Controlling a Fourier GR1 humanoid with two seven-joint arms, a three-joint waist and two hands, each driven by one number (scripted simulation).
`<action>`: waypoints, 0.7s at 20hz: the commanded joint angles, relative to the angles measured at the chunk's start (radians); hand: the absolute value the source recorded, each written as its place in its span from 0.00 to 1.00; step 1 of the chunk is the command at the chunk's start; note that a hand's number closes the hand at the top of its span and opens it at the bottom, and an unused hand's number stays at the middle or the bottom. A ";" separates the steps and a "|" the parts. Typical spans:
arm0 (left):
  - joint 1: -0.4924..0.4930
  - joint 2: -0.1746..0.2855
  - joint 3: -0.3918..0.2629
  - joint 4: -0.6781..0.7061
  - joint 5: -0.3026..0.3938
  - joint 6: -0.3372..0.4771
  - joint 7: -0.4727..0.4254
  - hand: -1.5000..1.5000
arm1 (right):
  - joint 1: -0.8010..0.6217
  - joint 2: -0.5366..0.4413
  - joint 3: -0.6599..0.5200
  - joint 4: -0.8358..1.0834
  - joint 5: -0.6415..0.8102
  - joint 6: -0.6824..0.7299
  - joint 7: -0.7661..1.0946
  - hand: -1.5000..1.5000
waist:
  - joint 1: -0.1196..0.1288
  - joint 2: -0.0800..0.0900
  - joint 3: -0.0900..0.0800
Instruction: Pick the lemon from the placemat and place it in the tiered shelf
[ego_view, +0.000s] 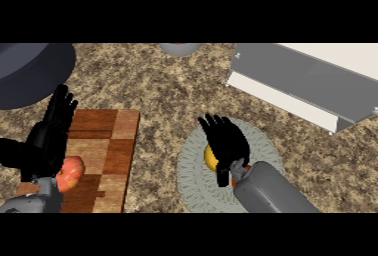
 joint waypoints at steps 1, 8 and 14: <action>-0.016 -0.009 0.002 -0.002 -0.020 0.008 0.015 0.50 | 0.025 0.051 -0.029 0.045 0.043 0.031 -0.017 0.00 | -0.001 0.000 0.000; -0.002 -0.035 0.001 0.043 -0.015 -0.003 -0.043 0.50 | -0.012 0.021 0.005 0.090 0.154 -0.002 -0.147 1.00 | -0.002 0.001 0.000; 0.025 -0.021 0.001 -0.012 -0.035 0.004 -0.008 0.50 | -0.002 0.093 -0.110 0.145 0.209 -0.121 0.024 1.00 | -0.002 0.001 0.000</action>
